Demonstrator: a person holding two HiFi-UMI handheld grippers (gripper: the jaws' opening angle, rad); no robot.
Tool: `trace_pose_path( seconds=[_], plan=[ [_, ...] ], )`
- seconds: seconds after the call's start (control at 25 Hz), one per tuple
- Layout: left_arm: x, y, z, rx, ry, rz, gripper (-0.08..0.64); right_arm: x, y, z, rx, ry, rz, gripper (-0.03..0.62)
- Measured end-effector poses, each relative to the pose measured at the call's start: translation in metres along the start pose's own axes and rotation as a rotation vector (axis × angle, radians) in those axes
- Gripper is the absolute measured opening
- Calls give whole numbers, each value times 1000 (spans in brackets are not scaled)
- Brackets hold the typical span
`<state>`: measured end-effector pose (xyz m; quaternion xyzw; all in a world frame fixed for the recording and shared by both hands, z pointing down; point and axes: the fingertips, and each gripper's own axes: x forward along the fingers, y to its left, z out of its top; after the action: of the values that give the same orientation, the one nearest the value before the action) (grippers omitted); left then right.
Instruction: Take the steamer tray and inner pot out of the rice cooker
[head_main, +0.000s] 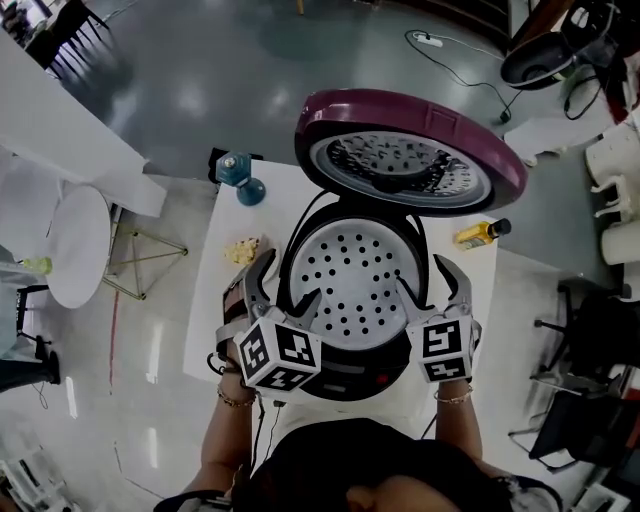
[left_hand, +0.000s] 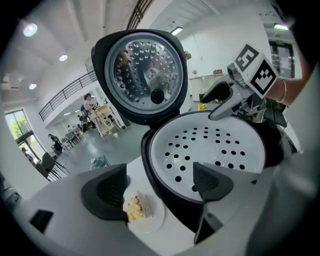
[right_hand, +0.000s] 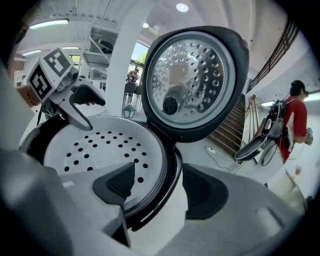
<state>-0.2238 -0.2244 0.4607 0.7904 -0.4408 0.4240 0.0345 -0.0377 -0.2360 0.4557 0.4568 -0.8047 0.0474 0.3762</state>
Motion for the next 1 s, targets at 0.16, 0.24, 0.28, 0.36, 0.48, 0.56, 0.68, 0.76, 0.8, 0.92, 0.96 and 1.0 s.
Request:
trace_pose_path(
  seconds=[0.16, 0.24, 0.28, 0.36, 0.48, 0.56, 0.68, 0.76, 0.8, 0.92, 0.96, 1.0],
  plan=[
    [8, -1, -5, -11, 43, -43, 413, 9, -2, 0, -23, 25, -2, 293],
    [13, -2, -6, -32, 57, -72, 413, 13, -2, -3, -27, 48, 5, 293],
    [15, -2, -6, -43, 65, -83, 413, 16, -1, -4, -34, 60, 8, 293],
    [21, -1, -7, -71, 78, -96, 412, 22, -1, -8, -57, 86, 10, 293],
    [26, 0, -8, -118, 92, -116, 393, 27, 0, -13, -80, 110, 10, 290],
    [27, -2, -7, -121, 93, -128, 351, 27, 2, -13, -77, 104, 9, 263],
    [28, -6, -6, -84, 93, -122, 265, 25, 1, -8, -81, 79, -12, 170],
    [28, -5, -6, -79, 95, -106, 245, 23, 0, -6, -74, 65, -17, 131],
    [29, -4, -6, -88, 95, -103, 242, 23, 0, -5, -66, 60, -16, 129],
    [29, -1, -5, -121, 91, -95, 242, 17, -3, 0, -41, 22, -26, 113],
    [29, 0, -5, -124, 90, -92, 242, 14, -4, 3, -36, 7, -34, 108],
    [29, 0, -5, -123, 89, -88, 242, 12, -6, 6, -33, -8, -44, 103]
  ],
)
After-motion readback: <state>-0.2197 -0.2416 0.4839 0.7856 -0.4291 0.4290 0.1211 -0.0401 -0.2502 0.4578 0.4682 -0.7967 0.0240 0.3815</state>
